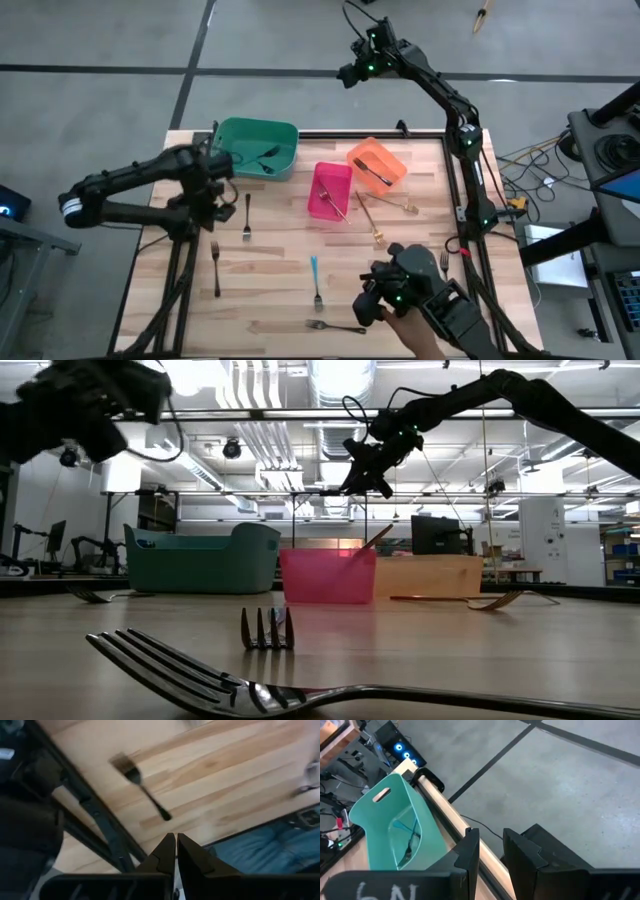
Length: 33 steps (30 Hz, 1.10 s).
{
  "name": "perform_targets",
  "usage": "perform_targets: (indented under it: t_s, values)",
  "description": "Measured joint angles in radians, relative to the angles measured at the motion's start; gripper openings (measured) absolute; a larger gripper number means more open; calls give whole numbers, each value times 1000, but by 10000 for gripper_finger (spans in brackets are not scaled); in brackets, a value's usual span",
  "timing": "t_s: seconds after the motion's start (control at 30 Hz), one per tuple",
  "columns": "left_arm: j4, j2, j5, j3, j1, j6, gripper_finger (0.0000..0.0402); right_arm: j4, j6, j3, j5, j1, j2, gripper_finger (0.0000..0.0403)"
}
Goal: Sort silverware by color (type)
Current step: Put the black fork into the orange bin
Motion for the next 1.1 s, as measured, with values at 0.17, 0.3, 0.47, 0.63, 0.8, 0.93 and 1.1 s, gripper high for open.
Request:
perform_targets:
  t_s: [0.17,0.3,0.47,0.63,0.8,0.93,1.1]
  values:
    - [4,-128,-23,-121,-13,-14,0,8,-22,0,0,0,2,77]
    - [5,-232,-103,-128,-30,-42,0,17,6,0,1,0,3,77]
    - [0,-386,-196,-130,-41,-236,0,20,36,0,1,3,3,77]
    - [76,-484,-156,-130,-41,-466,0,26,1,0,-2,7,3,77]
    - [281,-505,-140,-130,-41,-597,0,26,-83,0,-1,7,3,77]
    - [389,-468,-140,-130,-44,-635,0,26,-90,0,-2,7,3,77]
    - [482,-376,-148,-130,-48,-572,0,25,-63,0,-3,7,-6,77]
